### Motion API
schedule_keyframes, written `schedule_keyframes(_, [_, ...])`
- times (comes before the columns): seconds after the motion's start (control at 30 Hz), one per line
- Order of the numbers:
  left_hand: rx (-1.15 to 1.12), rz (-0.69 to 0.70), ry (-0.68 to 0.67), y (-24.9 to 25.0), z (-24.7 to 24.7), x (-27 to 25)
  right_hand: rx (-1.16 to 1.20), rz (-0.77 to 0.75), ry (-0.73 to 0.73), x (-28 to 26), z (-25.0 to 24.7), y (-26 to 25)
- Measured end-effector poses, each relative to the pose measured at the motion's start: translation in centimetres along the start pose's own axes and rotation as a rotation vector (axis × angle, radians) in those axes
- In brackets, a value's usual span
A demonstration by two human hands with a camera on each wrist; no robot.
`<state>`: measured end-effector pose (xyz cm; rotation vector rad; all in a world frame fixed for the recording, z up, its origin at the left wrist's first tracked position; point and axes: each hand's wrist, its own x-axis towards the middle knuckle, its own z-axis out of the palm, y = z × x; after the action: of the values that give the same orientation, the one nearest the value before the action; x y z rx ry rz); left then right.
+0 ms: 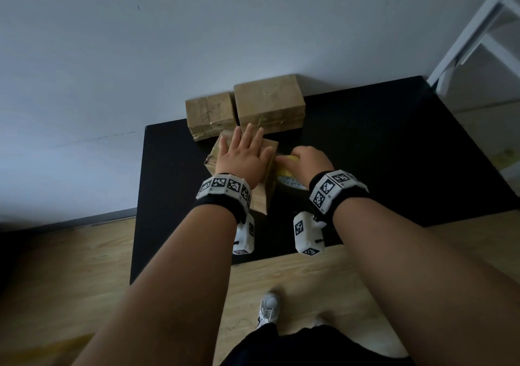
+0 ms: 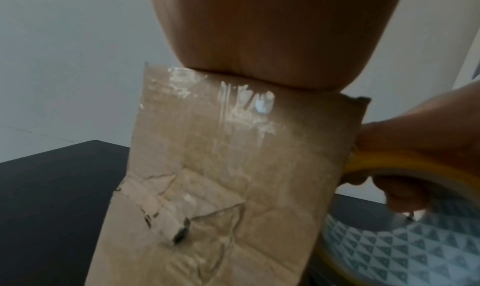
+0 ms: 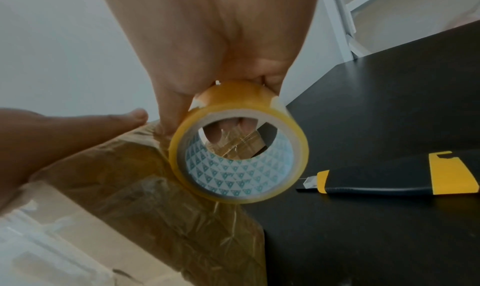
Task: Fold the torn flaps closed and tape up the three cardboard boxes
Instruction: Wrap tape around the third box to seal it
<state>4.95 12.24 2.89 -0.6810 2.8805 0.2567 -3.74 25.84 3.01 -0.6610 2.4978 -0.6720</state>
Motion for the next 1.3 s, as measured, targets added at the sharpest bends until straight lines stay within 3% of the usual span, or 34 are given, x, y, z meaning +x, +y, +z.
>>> schedule_keyframes(0.17, [-0.053,-0.134,0.060,2.0,-0.1,0.1,0.141,0.013,0.154,0.2,-0.1,1.5])
schedule_keyframes(0.3, [-0.013,-0.162,0.149,3.3,-0.4,0.5,0.228,0.161,0.319,0.3,-0.2,4.1])
schedule_keyframes(0.47, [-0.046,-0.162,0.171,3.0,0.6,1.1,0.034,0.332,0.173,0.8,1.2,8.2])
schedule_keyframes(0.7, [0.015,-0.177,0.206,3.2,1.2,1.7,-0.196,0.331,-0.098,1.5,3.8,11.6])
schedule_keyframes(0.97, [-0.018,-0.184,0.195,3.1,1.2,1.7,-0.425,0.243,-0.126,2.0,5.2,12.1])
schedule_keyframes(1.1, [-0.070,-0.194,0.158,3.1,0.9,1.5,-0.372,0.320,-0.154,1.9,5.0,11.3])
schedule_keyframes(1.3, [-0.170,-0.192,0.095,2.7,0.0,0.8,0.004,0.473,-0.026,1.5,3.0,9.4])
